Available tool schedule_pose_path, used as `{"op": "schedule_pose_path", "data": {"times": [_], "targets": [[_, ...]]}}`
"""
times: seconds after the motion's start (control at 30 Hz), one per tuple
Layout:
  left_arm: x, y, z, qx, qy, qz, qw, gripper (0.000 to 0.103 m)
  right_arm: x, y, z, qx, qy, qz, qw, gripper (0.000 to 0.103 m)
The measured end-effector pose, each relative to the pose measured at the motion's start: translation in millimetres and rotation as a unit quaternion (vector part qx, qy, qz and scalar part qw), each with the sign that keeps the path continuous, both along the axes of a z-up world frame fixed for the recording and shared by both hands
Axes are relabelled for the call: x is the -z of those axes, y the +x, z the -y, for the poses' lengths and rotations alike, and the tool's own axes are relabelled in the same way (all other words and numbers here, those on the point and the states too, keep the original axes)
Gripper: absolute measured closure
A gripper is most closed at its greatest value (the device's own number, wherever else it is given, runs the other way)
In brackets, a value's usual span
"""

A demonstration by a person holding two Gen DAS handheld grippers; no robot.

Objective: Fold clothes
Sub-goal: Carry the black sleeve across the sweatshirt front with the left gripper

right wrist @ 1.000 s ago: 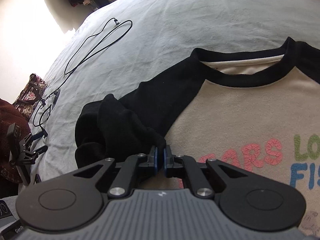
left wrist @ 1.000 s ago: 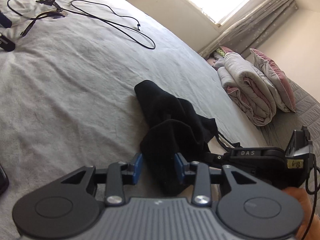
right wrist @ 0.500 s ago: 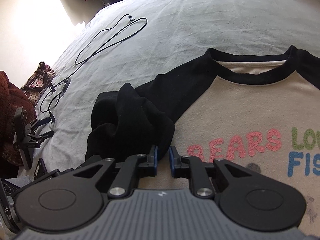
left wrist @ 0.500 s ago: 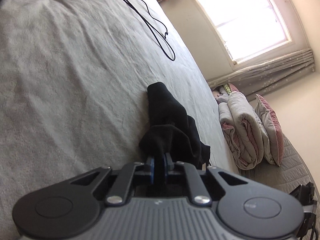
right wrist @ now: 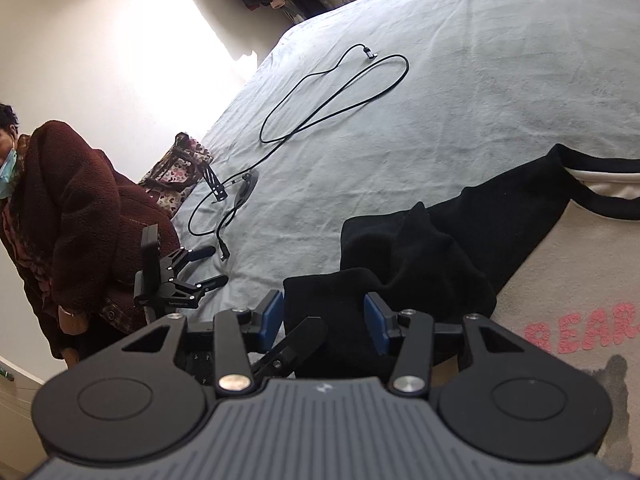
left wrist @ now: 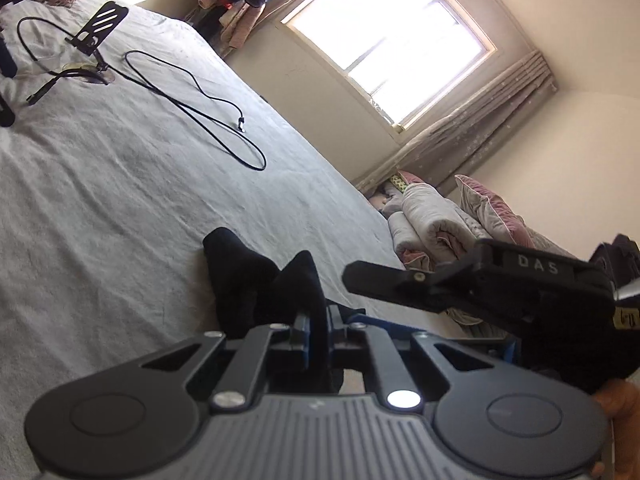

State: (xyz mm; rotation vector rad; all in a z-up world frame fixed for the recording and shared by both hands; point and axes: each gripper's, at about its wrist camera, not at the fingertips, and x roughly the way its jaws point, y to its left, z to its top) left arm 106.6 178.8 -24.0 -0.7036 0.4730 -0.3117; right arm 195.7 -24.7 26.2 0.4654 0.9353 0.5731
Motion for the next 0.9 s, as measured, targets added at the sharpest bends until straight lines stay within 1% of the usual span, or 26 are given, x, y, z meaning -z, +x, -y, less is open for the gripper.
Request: {"op": "schedule_pose_path", "data": {"times": [0.07, 0.13, 0.17, 0.2, 0.23, 0.27, 0.3, 0.33, 0.37, 0.43, 0.5, 0.57, 0.6, 0.73, 0.83, 0.9], "targets": [[-3.9, 0.1, 8.8, 0.023, 0.021, 0.011, 0.9994, 0.096, 4.4, 5.7, -9.6, -0.015, 0.001, -0.015, 1.0, 0.053], [-6.2, -0.8, 15.2, 0.035, 0.041, 0.019, 0.9984, 0.096, 7.5, 6.7, -11.1, -0.004, -0.01, -0.017, 1.0, 0.054], [-6.8, -1.6, 17.5, 0.037, 0.051, 0.021, 0.9978, 0.097, 9.1, 7.2, -11.9, 0.001, -0.016, -0.018, 1.0, 0.059], [-7.4, -2.3, 19.5, 0.039, 0.059, 0.022, 0.9972, 0.095, 10.7, 7.7, -12.7, 0.006, -0.021, -0.019, 1.0, 0.077], [-8.4, -1.6, 18.8, 0.043, 0.061, 0.02, 0.997, 0.094, 12.2, 8.2, -13.3, 0.012, -0.027, -0.02, 0.999, 0.089], [-9.8, -2.0, 15.9, 0.046, 0.058, 0.021, 0.997, 0.09, 13.0, 9.1, -9.6, 0.016, -0.019, -0.024, 0.999, 0.09], [-11.2, -2.5, 13.0, 0.049, 0.055, 0.022, 0.997, 0.079, 12.7, 9.6, -6.7, 0.022, -0.012, -0.026, 0.999, 0.091], [-12.7, -3.0, 10.2, 0.052, 0.052, 0.023, 0.997, 0.072, 10.5, 9.2, -2.5, 0.029, -0.008, -0.023, 0.999, 0.091], [-15.1, -3.7, 7.2, 0.056, 0.053, 0.028, 0.9966, 0.063, 8.4, 8.9, 1.6, 0.035, -0.004, -0.02, 0.999, 0.091], [-18.8, -5.0, 0.7, 0.062, 0.045, 0.035, 0.9964, 0.06, 1.4, 9.4, 7.3, 0.041, 0.01, -0.017, 0.999, 0.091], [-21.8, -6.8, -2.4, 0.073, 0.036, 0.042, 0.9958, 0.052, -5.6, 9.5, 12.3, 0.044, 0.028, -0.017, 0.998, 0.091], [-24.9, -8.8, -3.0, 0.086, 0.03, 0.049, 0.9946, 0.048, -14.9, 9.8, 13.7, 0.045, 0.04, -0.013, 0.998, 0.091], [-26.5, -10.1, -1.4, 0.089, 0.035, 0.054, 0.9939, 0.046, -19.5, 9.9, 14.3, 0.045, 0.046, -0.012, 0.998, 0.091], [-30.9, -14.9, 9.9, 0.096, 0.057, 0.067, 0.9916, 0.045, -35.2, 10.1, 11.8, 0.037, 0.087, -0.013, 0.995, 0.091], [-34.5, -20.3, 11.2, 0.066, 0.06, 0.081, 0.9928, 0.045, -43.8, 9.3, 2.9, 0.028, 0.108, -0.015, 0.994, 0.091], [-38.8, -25.2, 7.9, 0.039, 0.059, 0.095, 0.9929, 0.048, -48.8, 8.7, -5.7, 0.019, 0.12, -0.015, 0.993, 0.091]]}}
